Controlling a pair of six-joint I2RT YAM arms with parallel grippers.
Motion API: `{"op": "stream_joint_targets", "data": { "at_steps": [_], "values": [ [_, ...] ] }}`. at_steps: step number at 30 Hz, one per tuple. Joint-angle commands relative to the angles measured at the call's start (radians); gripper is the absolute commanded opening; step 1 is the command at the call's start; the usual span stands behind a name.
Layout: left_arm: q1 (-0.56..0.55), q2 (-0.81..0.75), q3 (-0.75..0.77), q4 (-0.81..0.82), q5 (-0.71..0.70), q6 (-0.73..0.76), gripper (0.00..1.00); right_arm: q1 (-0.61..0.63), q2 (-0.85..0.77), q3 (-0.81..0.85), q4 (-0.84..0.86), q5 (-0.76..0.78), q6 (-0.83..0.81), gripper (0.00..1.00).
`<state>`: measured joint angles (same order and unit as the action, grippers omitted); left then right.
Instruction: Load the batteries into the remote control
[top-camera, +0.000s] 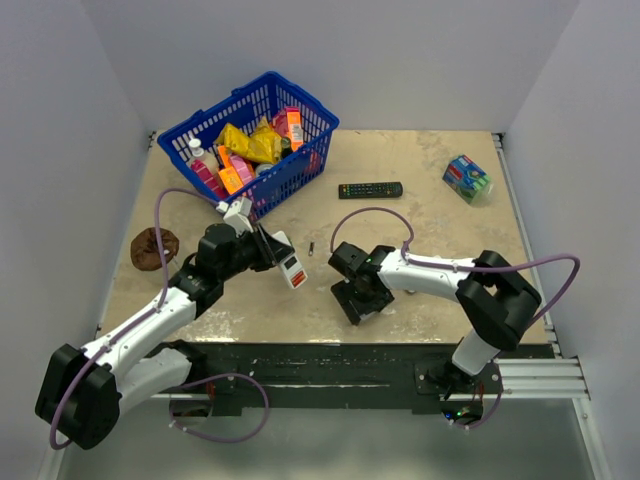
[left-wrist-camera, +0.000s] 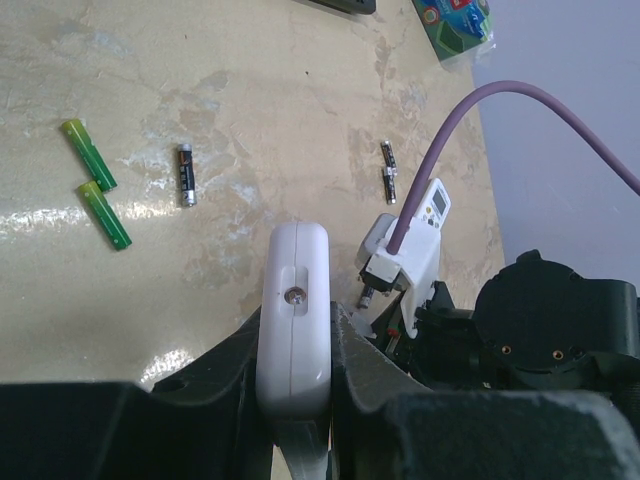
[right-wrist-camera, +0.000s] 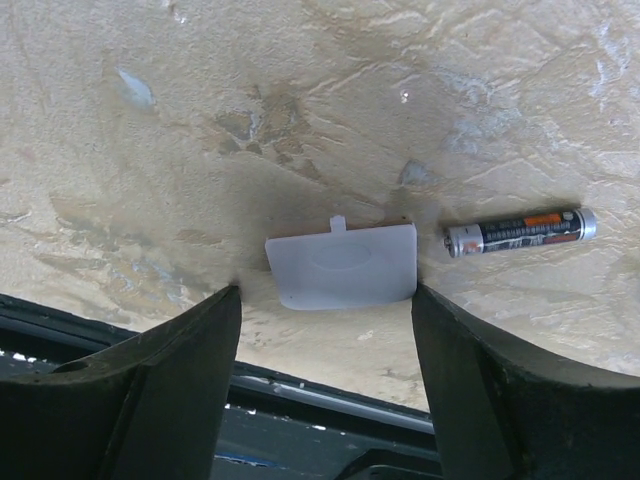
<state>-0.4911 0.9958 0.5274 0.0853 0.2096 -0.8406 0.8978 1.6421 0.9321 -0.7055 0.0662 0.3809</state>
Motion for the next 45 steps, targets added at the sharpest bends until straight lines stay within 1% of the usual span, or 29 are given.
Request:
{"op": "stream_joint_targets", "data": {
  "at_steps": [1,7,8,11,13,17,21,26,31,38,45],
  "values": [
    [0.006,-0.026,0.036,0.027,0.016,0.021,0.00,0.010,0.047,-0.027,0.058,0.004,0.021,0.76],
    [0.008,-0.040,0.036,0.013,0.016,0.026,0.00,-0.002,0.068,-0.018,0.047,0.049,0.069,0.86],
    [0.008,-0.043,0.036,0.008,0.016,0.028,0.00,-0.005,0.068,-0.016,0.052,0.049,0.072,0.91],
    [0.009,-0.051,0.036,0.001,0.014,0.029,0.00,-0.049,0.056,-0.015,0.051,0.057,0.081,0.97],
    [0.011,-0.055,0.036,-0.004,0.013,0.034,0.00,-0.079,0.048,-0.010,0.046,0.060,0.081,0.98],
    [0.009,-0.065,0.034,-0.010,0.011,0.034,0.00,-0.138,0.035,0.000,0.061,0.052,0.059,0.98],
    [0.013,-0.069,0.033,-0.015,0.011,0.037,0.00,-0.166,0.058,0.010,0.070,0.070,0.049,0.98],
    [0.013,-0.075,0.034,-0.025,0.008,0.044,0.00,-0.171,0.079,0.027,0.116,0.075,0.035,0.98],
    [0.014,-0.079,0.037,-0.030,0.010,0.051,0.00,-0.171,0.094,0.066,0.126,0.069,0.018,0.95],
    [0.017,-0.072,0.042,-0.030,0.016,0.055,0.00,-0.169,0.108,0.099,0.144,0.058,-0.051,0.94],
    [0.019,-0.066,0.043,-0.024,0.019,0.060,0.00,-0.166,0.016,0.097,0.150,0.043,-0.096,0.93]
  ]
}}
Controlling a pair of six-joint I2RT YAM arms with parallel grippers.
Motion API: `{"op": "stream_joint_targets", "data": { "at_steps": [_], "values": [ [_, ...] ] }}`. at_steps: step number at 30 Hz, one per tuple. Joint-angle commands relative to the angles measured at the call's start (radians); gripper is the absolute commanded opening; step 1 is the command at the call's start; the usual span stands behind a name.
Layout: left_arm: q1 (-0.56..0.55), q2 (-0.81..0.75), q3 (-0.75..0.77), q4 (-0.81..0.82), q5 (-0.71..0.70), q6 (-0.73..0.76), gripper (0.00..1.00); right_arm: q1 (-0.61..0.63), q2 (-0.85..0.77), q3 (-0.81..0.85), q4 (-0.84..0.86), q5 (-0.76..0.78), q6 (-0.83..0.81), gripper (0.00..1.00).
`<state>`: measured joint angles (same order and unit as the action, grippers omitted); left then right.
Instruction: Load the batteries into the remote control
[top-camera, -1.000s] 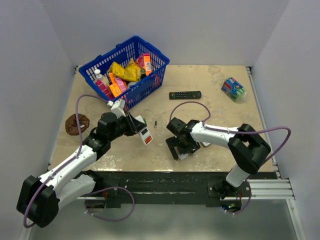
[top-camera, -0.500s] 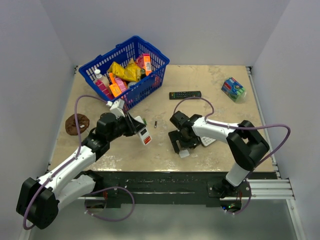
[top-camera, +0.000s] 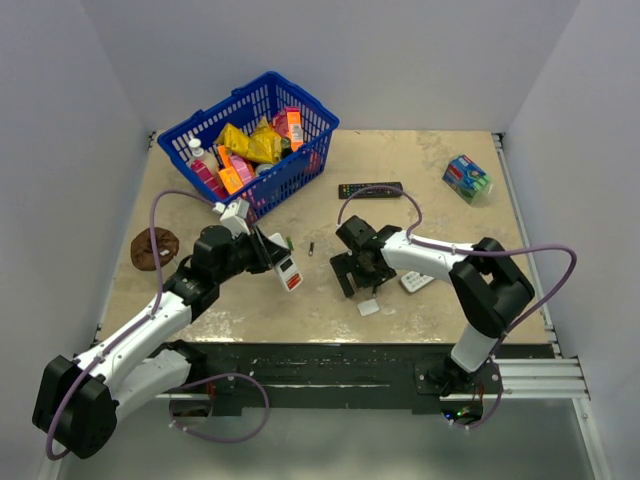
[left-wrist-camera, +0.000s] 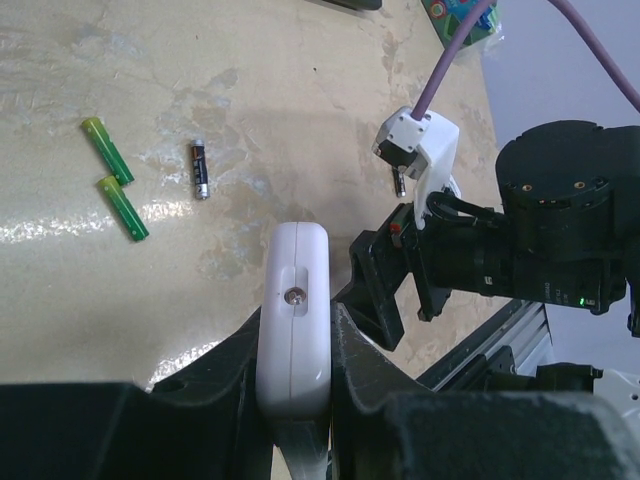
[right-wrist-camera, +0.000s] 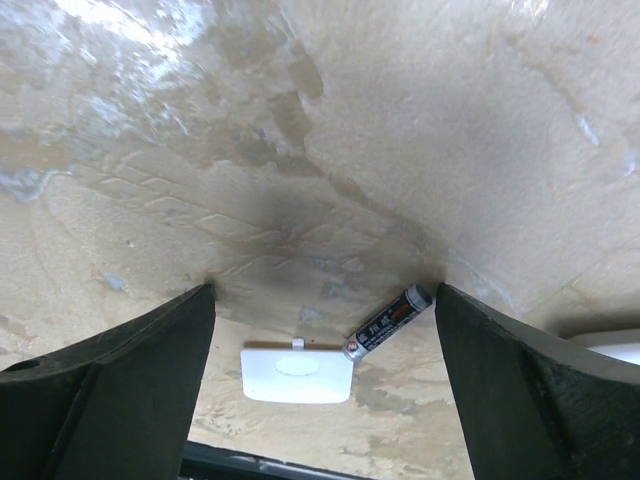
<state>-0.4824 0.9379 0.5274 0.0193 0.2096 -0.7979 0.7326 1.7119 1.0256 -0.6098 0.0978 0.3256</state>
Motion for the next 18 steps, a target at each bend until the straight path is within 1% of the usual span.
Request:
{"op": "stream_joint_targets", "data": {
  "at_steps": [1,5,8,11,14,18],
  "values": [
    [0.010,-0.004,0.043,0.045,0.025,0.017,0.00,-0.001,-0.075,0.004,0.033,0.034,-0.025,0.93],
    [0.010,0.001,0.045,0.051,0.027,0.016,0.00,0.013,-0.123,-0.010,-0.051,0.082,0.056,0.91],
    [0.010,0.006,0.045,0.056,0.027,0.012,0.00,0.065,-0.175,-0.051,-0.077,0.083,0.139,0.91],
    [0.011,0.007,0.043,0.060,0.033,0.012,0.00,0.119,-0.222,-0.111,-0.048,0.066,0.213,0.90],
    [0.013,0.010,0.042,0.068,0.039,0.011,0.00,0.129,-0.254,-0.177,0.008,0.053,0.259,0.86],
    [0.011,0.010,0.040,0.073,0.056,0.011,0.00,0.136,-0.276,-0.228,0.051,0.088,0.288,0.82]
  ]
}}
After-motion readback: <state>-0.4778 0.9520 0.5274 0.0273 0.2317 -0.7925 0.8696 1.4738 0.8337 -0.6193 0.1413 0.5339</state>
